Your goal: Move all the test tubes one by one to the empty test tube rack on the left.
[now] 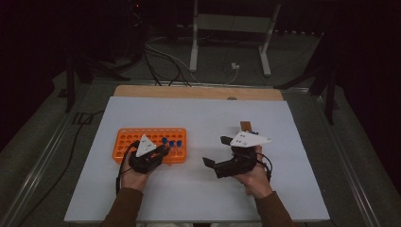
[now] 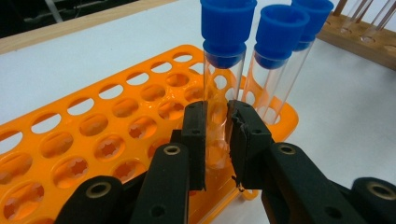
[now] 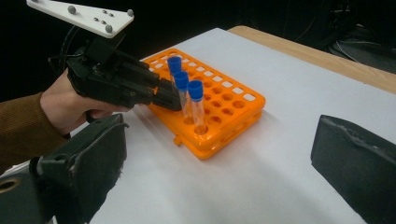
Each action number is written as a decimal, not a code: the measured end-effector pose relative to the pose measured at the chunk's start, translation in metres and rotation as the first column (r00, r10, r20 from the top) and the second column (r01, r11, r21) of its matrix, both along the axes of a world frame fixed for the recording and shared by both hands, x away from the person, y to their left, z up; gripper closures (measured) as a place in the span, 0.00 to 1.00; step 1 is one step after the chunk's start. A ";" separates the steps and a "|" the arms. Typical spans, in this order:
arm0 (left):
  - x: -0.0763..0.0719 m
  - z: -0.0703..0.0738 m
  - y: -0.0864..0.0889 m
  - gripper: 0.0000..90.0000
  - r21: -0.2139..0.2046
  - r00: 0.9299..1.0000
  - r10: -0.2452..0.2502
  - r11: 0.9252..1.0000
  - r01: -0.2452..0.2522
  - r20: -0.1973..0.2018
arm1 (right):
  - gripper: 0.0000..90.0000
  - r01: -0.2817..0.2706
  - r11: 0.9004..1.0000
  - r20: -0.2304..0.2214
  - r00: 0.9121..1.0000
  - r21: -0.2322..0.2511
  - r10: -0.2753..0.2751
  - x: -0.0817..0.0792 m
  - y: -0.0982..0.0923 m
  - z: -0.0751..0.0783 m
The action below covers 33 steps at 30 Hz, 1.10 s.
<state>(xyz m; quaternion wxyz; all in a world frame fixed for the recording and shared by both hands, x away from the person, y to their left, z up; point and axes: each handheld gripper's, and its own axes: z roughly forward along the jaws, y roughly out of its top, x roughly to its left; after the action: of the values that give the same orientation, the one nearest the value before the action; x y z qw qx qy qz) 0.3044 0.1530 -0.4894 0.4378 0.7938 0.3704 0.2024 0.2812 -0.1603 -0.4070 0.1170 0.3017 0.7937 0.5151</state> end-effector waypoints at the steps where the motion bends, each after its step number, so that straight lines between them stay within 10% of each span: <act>1: 0.000 0.000 0.000 0.87 0.006 1.000 0.000 1.000 0.000 0.000 | 0.04 0.000 1.000 -0.002 1.000 0.000 0.000 0.000 0.000 0.000; 18: -0.002 -0.006 -0.001 0.86 0.013 1.000 -0.006 1.000 0.006 -0.005 | 0.04 -0.003 1.000 -0.007 1.000 -0.004 0.003 0.000 0.001 -0.004; 33: -0.013 0.010 0.020 0.50 -0.098 0.997 0.068 0.993 -0.070 -0.031 | 0.04 0.026 1.000 0.002 1.000 -0.007 -0.026 0.002 -0.005 -0.002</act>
<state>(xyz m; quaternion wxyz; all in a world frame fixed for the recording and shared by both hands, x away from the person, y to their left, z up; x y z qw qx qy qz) 0.2916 0.1731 -0.4797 0.4643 0.7606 0.4133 0.1876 0.2832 -0.1650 -0.4092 0.1256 0.3114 0.7912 0.5112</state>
